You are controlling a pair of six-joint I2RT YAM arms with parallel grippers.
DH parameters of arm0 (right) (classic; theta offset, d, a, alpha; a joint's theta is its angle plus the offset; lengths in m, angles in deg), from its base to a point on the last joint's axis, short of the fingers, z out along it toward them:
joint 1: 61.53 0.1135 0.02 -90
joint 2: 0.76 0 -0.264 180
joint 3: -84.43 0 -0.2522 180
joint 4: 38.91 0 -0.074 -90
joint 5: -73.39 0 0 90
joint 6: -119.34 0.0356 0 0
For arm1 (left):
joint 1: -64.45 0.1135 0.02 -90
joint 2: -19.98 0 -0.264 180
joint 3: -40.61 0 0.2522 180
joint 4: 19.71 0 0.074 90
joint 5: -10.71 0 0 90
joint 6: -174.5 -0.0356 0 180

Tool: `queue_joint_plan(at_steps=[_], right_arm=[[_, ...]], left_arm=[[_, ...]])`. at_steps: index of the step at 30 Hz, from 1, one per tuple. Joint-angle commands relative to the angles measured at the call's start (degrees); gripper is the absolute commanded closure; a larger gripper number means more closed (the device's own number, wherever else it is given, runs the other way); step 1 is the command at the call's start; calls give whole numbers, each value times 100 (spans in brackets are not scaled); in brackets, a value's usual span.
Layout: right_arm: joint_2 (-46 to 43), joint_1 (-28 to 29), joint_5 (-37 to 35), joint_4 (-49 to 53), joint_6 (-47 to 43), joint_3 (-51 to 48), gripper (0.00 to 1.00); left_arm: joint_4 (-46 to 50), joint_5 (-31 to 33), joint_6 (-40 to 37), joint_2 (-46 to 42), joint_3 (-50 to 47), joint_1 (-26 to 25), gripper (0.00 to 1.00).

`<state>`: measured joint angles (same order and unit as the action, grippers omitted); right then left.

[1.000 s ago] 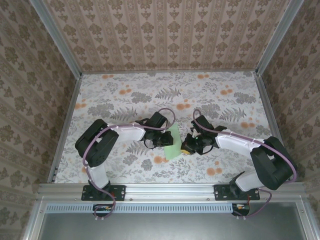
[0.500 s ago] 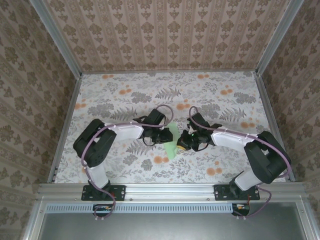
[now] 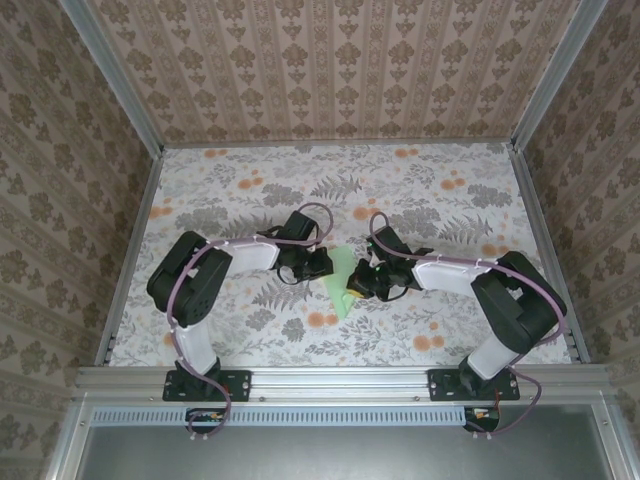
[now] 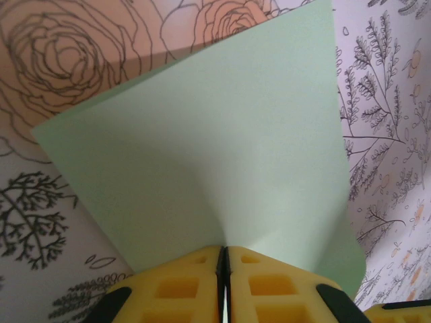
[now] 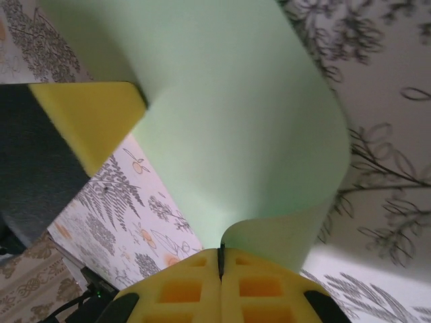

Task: Fold a paper plane with a square sheet of paper (pick it up from the middle)
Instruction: Third fold the triangle at the center of the table.

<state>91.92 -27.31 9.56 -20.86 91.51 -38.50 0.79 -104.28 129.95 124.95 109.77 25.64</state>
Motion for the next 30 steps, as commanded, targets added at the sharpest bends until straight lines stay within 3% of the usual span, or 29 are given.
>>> queue_joint_plan(at_steps=[1,30], right_arm=[[192,72,134,-459,189,116,94],[775,173,101,-1043,221,212,95]], left_arm=[[259,38,-87,138,137,22,89],[352,65,-150,199,136,31,89]])
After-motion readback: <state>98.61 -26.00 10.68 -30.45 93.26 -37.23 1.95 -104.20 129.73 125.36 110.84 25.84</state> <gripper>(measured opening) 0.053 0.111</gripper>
